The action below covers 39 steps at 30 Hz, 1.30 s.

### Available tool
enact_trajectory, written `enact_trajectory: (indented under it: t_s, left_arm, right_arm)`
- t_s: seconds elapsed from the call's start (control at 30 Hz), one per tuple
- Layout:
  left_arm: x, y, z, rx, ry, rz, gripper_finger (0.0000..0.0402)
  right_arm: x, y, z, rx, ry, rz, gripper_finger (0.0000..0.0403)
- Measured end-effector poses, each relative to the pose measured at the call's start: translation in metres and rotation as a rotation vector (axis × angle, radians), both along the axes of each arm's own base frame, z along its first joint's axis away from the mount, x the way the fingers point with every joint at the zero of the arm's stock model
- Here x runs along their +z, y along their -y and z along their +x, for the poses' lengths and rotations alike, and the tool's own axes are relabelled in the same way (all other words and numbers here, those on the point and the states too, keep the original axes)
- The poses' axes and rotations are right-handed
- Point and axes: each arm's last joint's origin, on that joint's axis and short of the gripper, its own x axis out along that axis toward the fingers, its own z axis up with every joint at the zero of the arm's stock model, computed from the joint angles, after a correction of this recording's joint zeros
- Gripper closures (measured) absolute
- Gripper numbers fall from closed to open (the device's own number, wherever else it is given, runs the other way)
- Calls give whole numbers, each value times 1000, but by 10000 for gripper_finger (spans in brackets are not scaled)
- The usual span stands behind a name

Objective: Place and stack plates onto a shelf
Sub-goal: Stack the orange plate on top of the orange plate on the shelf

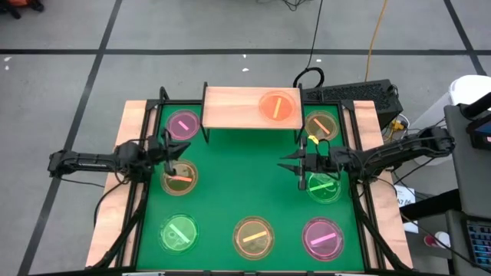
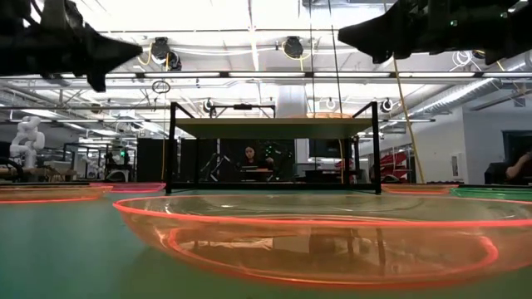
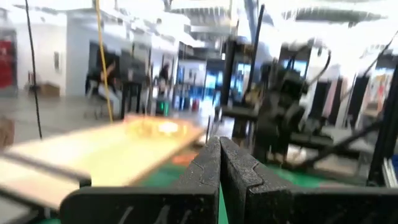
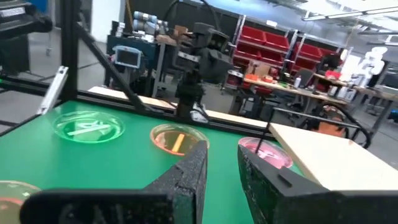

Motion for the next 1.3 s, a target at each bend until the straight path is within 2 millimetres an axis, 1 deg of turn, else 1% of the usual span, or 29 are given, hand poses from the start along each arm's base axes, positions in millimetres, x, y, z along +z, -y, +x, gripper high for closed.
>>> enact_trajectory:
  t_s: [0.1, 0.3, 0.33, 0.4, 0.6, 0.7, 0.77, 0.9, 1.03, 1.1, 1.2, 1.3]
  left_arm:
    - [7, 0, -2, 20, 75, 11, 400]
    - [10, -2, -4, 69, 107, -20, 400]
    - [12, -2, -3, 71, 80, -9, 400]
    - [21, -1, -1, 70, 9, 12, 400]
    - [67, -3, 7, 142, -307, 12, 400]
    - [79, -3, 17, 141, -463, -21, 400]
    - [77, -2, 26, 128, -571, -55, 400]
    - [63, 2, 46, 94, -732, -136, 400]
    - [49, 11, 62, 54, -922, -112, 400]
    - [49, 14, 66, 61, -1007, -141, 400]
    - [45, 18, 67, 93, -1143, -236, 400]
    - [38, 22, 67, 72, -1215, -348, 400]
  right_arm:
    - [0, 3, 0, -14, -2, -2, 330]
    - [-1, 5, 0, -22, -13, -7, 330]
    - [-1, 5, 0, -22, -12, -5, 330]
    - [-1, 5, 0, -22, -12, -5, 330]
    - [-1, 5, 0, -22, -13, -3, 330]
    - [-1, 5, 0, -22, -13, -7, 330]
    - [-1, 5, 0, -22, -13, -8, 330]
    - [-1, 5, 0, -22, -14, -9, 330]
    - [-2, 5, 0, -22, -19, -12, 330]
    - [-2, 5, 0, -22, -24, -13, 330]
    - [-2, 5, 0, -22, -25, -13, 330]
    - [-2, 5, 0, -22, -25, -13, 330]
